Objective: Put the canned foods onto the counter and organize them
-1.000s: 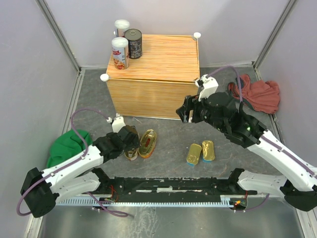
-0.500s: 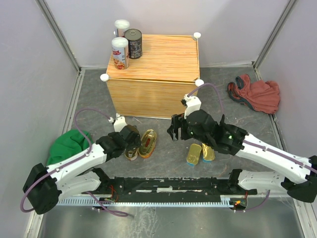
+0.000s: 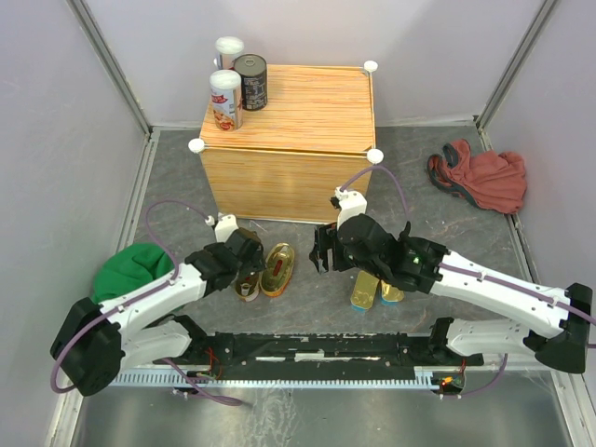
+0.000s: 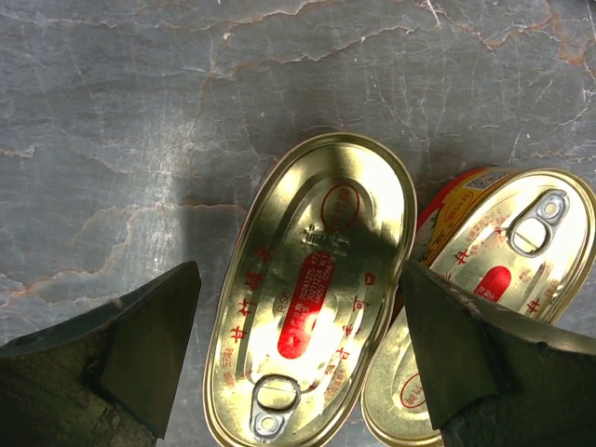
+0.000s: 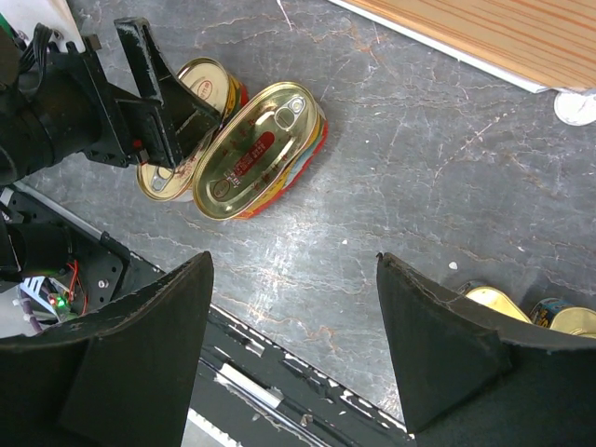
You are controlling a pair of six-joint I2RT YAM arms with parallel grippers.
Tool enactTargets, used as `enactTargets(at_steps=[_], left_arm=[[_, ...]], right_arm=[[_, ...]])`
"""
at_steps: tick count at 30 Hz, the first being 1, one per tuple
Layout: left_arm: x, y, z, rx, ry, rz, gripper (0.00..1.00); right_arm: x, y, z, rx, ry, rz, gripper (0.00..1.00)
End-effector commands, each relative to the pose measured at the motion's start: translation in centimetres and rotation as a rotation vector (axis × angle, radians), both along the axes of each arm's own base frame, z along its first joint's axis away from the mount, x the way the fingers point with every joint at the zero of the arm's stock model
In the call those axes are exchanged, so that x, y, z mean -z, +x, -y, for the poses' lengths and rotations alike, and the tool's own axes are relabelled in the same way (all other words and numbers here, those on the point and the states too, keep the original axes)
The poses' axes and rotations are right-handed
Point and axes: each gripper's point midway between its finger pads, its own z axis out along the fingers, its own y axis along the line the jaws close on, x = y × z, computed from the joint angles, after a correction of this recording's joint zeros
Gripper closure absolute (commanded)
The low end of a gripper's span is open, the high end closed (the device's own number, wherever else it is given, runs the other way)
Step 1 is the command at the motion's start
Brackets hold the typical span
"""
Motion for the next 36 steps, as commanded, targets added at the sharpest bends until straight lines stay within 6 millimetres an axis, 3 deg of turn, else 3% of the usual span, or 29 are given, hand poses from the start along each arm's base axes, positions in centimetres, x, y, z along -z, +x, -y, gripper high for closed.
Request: enactTargets(at_steps=[1, 9, 24, 30, 36], left_arm=[[-1.0, 1.6, 0.7, 0.036, 0.005, 0.044, 0.05], [-1.0, 2.4, 0.7, 0.043, 0.011, 0.039, 0.05], [1.0, 1.7, 0.2, 0.052, 0.032, -0.011, 0.06], [1.7, 1.6, 0.5, 0.081, 0.029, -0.016, 0.11], [2.4, 1.8, 1.7, 0.136, 0.006, -0.030, 0.26]], right_arm=[[-0.4, 0.3, -0.6, 0.018, 0.044, 0.013, 0.21], [-0.5, 0.4, -0.6, 0.020, 0.047, 0.025, 0.21], [0.2, 0.5, -0.9, 0.015, 0.033, 0.018, 0.21], [0.6, 0.5, -0.9, 0.012, 0.021, 0.015, 0.21], [1.2, 0.3, -0.8, 0.010, 0.005, 0.002, 0.21]])
